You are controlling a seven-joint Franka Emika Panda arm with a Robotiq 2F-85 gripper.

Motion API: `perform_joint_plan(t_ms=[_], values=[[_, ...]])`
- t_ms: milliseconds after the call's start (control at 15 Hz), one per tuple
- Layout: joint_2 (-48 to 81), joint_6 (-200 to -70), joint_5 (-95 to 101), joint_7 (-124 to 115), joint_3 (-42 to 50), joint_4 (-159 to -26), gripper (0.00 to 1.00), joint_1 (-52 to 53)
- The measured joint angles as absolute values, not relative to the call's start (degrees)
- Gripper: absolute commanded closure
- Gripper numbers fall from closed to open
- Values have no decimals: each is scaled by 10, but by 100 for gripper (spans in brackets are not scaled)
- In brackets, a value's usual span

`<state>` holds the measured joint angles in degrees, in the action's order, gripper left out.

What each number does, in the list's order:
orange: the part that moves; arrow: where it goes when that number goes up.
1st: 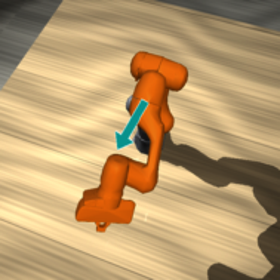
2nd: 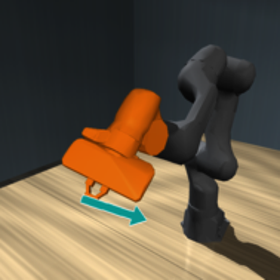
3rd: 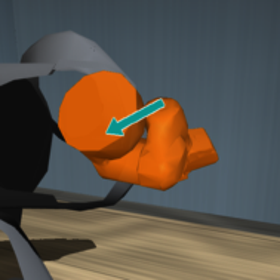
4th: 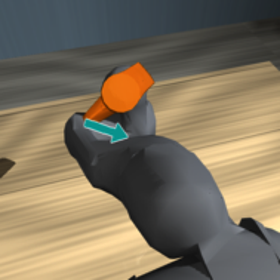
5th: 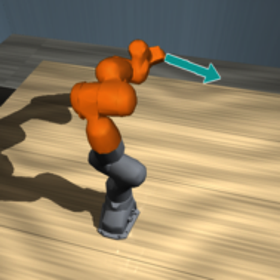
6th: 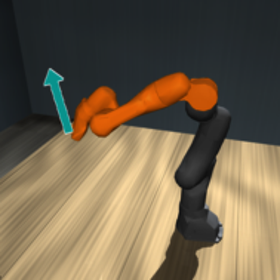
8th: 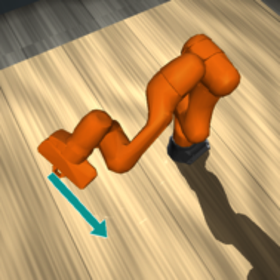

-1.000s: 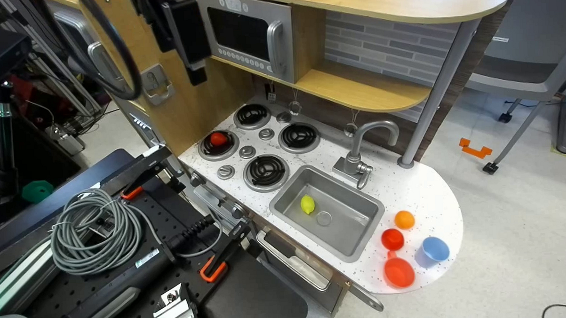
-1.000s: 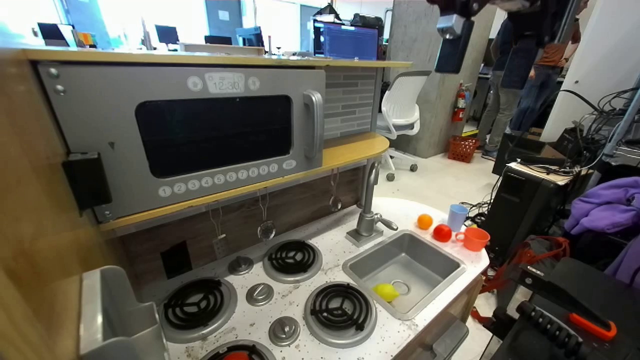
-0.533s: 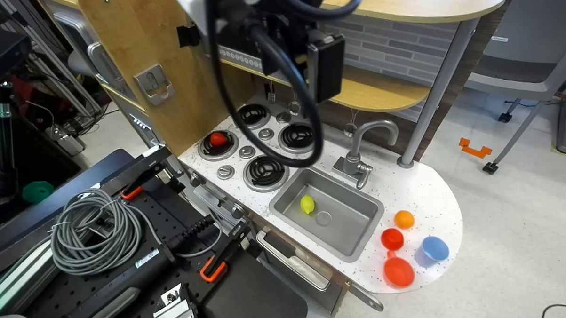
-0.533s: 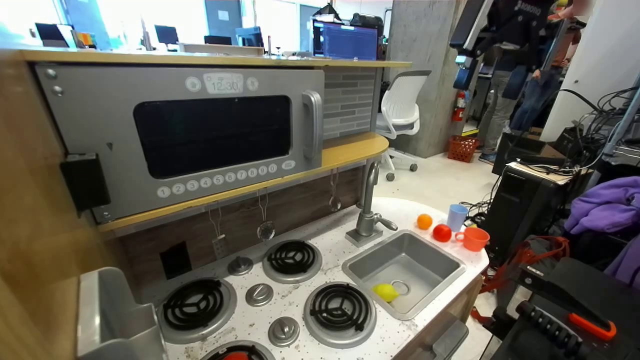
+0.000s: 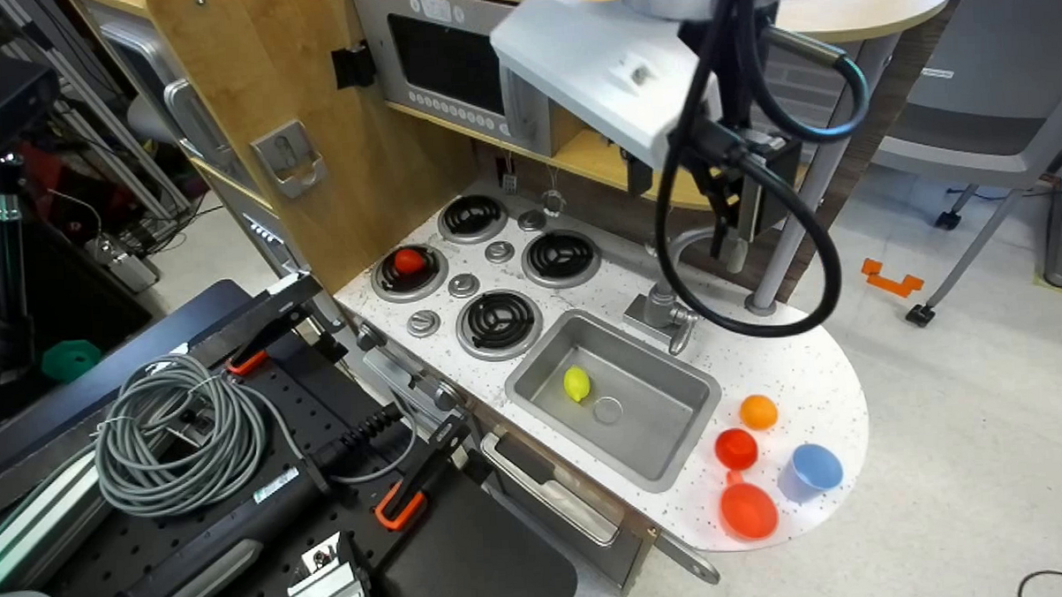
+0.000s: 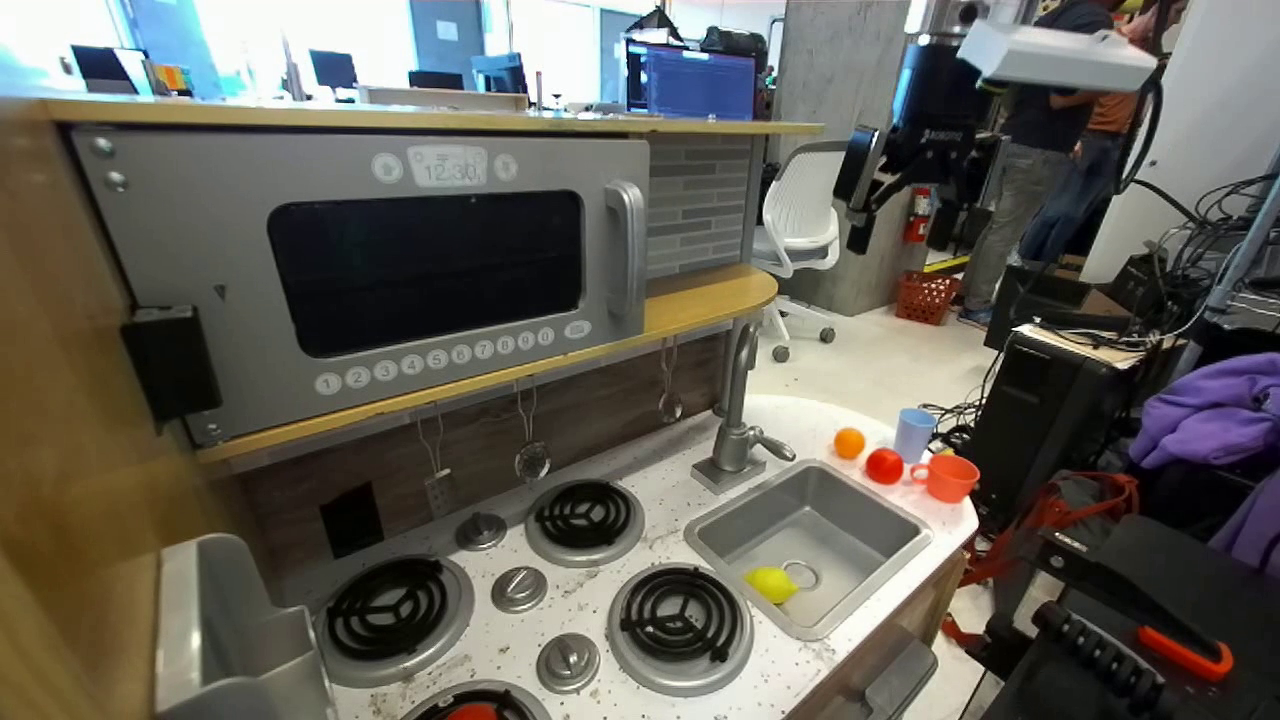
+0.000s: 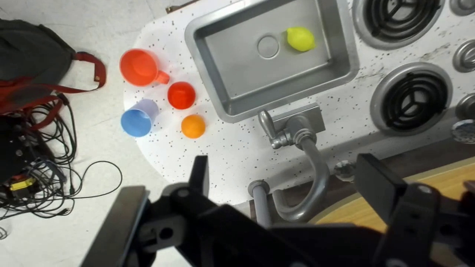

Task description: Move the blue cup to the sink

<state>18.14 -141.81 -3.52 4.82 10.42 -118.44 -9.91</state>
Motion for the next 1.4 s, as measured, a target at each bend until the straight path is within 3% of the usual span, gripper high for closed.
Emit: perform_joint_plan(t_ms=[800,1400], values=[[328,-1432,-51,165,83,-1053,0,-214],[455,-1431,-44,175,78,-936,0,-238]])
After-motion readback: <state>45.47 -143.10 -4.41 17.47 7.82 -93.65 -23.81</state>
